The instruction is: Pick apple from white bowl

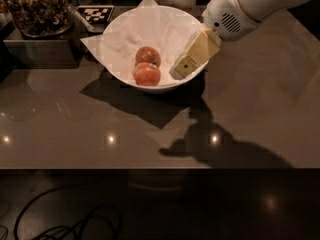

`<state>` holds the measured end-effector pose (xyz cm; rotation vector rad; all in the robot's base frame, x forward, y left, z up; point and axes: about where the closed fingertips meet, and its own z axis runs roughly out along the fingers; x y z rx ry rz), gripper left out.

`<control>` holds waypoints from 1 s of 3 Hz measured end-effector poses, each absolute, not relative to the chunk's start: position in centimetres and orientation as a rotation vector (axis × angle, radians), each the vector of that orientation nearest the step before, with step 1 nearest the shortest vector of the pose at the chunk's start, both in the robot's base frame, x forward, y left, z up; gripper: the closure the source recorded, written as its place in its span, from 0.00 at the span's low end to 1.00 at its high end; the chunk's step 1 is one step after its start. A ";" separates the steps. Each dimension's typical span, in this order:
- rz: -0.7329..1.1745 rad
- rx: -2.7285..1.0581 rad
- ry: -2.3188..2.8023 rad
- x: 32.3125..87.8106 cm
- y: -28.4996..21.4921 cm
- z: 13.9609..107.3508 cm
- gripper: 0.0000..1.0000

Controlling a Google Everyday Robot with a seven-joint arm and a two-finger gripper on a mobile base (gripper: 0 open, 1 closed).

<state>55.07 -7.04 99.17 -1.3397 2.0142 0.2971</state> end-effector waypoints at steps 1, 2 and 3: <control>0.294 -1.333 2.012 55.2 -7.0 99.1 0.19; 0.294 -1.333 2.012 55.2 -7.0 99.1 0.42; 0.287 -1.343 1.991 55.2 -6.0 98.6 0.60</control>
Offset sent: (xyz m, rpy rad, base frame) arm 0.0017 0.0006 -0.0005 0.0023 -0.0046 -0.0048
